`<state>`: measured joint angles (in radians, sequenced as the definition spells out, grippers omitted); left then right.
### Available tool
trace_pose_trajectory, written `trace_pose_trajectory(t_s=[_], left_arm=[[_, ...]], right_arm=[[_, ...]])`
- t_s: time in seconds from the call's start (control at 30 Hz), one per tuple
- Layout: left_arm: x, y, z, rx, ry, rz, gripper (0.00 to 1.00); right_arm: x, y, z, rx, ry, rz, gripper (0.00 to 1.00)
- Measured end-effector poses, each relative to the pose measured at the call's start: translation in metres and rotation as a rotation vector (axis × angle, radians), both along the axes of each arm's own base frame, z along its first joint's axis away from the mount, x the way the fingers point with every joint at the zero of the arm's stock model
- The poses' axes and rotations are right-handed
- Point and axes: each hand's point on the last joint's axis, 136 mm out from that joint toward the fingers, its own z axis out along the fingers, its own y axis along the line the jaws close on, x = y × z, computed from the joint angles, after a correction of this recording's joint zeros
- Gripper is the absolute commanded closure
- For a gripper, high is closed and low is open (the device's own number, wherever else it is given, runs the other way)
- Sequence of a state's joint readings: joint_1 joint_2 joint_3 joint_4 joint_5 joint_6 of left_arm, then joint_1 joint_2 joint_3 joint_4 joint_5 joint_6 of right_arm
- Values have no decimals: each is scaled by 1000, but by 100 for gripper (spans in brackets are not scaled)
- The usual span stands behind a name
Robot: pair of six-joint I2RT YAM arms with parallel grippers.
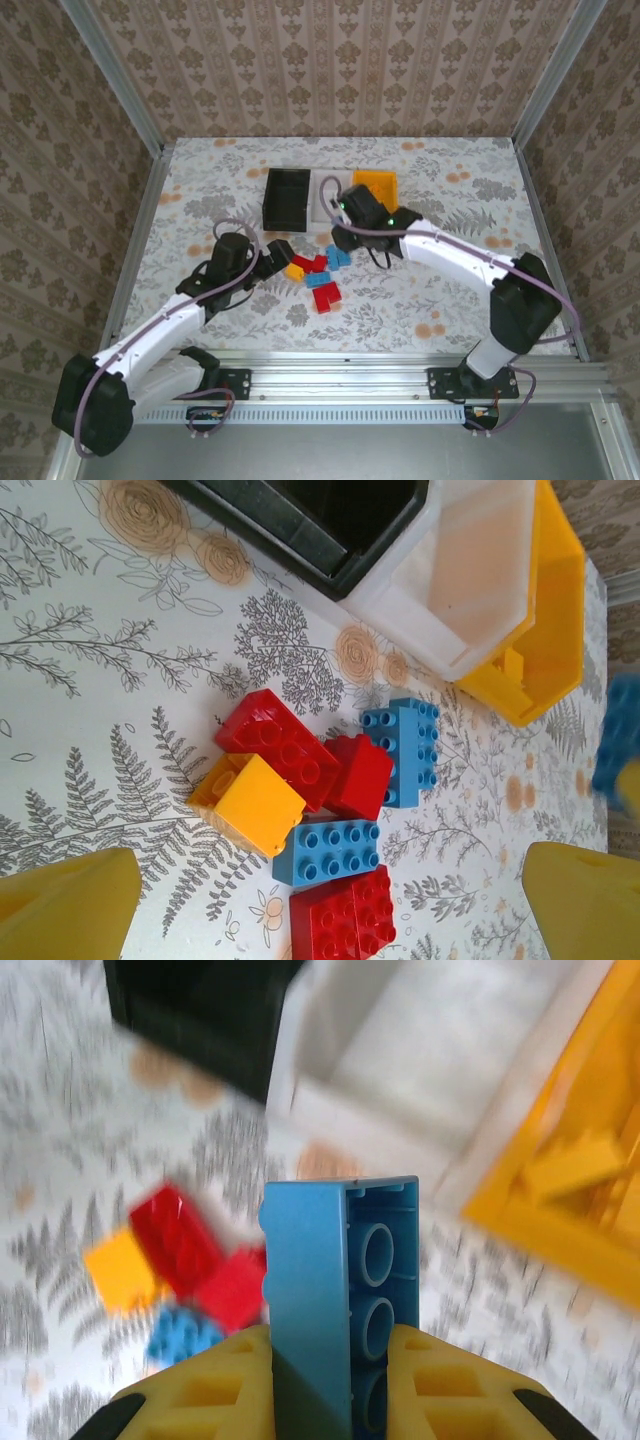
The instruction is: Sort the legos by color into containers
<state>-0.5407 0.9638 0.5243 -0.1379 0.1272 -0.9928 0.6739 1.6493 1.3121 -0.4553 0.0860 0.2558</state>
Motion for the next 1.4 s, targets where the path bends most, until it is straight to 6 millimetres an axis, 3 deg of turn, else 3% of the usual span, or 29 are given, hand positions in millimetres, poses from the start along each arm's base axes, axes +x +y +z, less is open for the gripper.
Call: trace_pose_trajectory(t_s=[0.1,0.27,0.4,0.53,1.07,1.17,1.4], left_arm=[[-3,6,4,-8,-9,11,0],[-10,17,14,-22,-35,31,0],[-16,24,17,-31,-55,43,0],[-21,28,9,-23,-40,49,0],[-21,29,0,-9,-6,49,0],[-21,29,0,-9,-6,49,0],[-15,27,-1,-26,-10,62,0]], right_arm=[[45,5,5,20,-19,-32,76],[102,13,-24,11,11,-61,76],[124,19,-43,-15,36,-62,72],[131,22,-51,-33,58,-59,66],[125,21,-50,-47,69,-55,59],[103,16,-46,-72,65,-49,57],[9,8,-9,-87,-32,-26,51]])
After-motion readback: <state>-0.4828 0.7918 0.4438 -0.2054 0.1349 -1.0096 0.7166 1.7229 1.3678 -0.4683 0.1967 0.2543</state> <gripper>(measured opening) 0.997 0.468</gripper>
